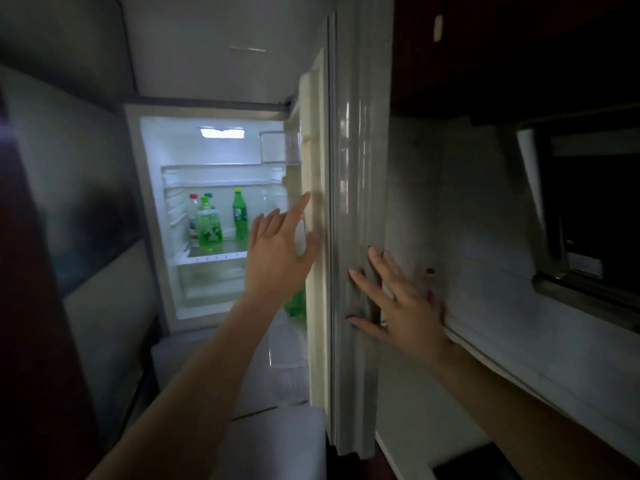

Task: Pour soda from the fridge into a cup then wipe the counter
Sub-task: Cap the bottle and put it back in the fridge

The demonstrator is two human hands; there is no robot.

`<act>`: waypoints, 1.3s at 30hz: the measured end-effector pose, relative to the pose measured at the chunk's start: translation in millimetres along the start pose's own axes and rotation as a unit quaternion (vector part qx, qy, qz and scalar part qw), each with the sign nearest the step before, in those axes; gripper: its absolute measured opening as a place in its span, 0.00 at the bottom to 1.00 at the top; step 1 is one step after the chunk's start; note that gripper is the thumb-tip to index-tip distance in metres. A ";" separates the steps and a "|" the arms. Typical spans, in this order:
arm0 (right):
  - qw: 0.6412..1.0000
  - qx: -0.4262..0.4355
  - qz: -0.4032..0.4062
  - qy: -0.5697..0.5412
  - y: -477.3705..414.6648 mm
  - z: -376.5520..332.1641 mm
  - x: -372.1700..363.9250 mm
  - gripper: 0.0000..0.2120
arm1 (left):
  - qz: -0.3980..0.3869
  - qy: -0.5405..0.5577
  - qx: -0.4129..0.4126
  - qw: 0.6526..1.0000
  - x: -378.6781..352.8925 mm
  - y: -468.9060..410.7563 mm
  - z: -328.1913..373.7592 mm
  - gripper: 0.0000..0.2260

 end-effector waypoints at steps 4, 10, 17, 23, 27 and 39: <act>0.996 0.076 0.037 -0.031 -34.5 -55.4 -13.4 0.31 | -0.030 0.071 0.068 0.995 42.0 6.7 -35.4 0.23; 0.983 0.179 0.023 -0.025 -84.5 -121.3 -39.7 0.28 | -0.027 0.161 0.115 0.980 98.0 10.1 -71.6 0.28; 0.965 0.254 0.048 0.041 -133.4 -168.5 -61.8 0.27 | 0.006 0.040 0.049 0.998 148.9 -8.9 -98.4 0.33; 0.954 0.288 -0.014 0.081 -163.2 -196.4 -101.8 0.28 | 0.013 -0.048 0.009 0.999 156.5 -31.0 -123.5 0.32; 0.945 0.319 0.001 0.067 -187.6 -209.9 -123.6 0.33 | 0.028 -0.080 0.026 0.996 160.3 -38.1 -148.7 0.33; 0.939 0.337 0.067 0.020 -267.7 -265.3 -223.2 0.35 | 0.034 -0.126 0.203 0.970 152.4 -66.3 -242.4 0.51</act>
Point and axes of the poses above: each hand's wrist, its own y-axis away from the middle knuckle, its own x-axis out of the back of the hand, z = x × y, the point moved 4 cm from there along -y, towards the middle knuckle, and after that the axes turned 9 degrees about y, right-handed, at the moved point
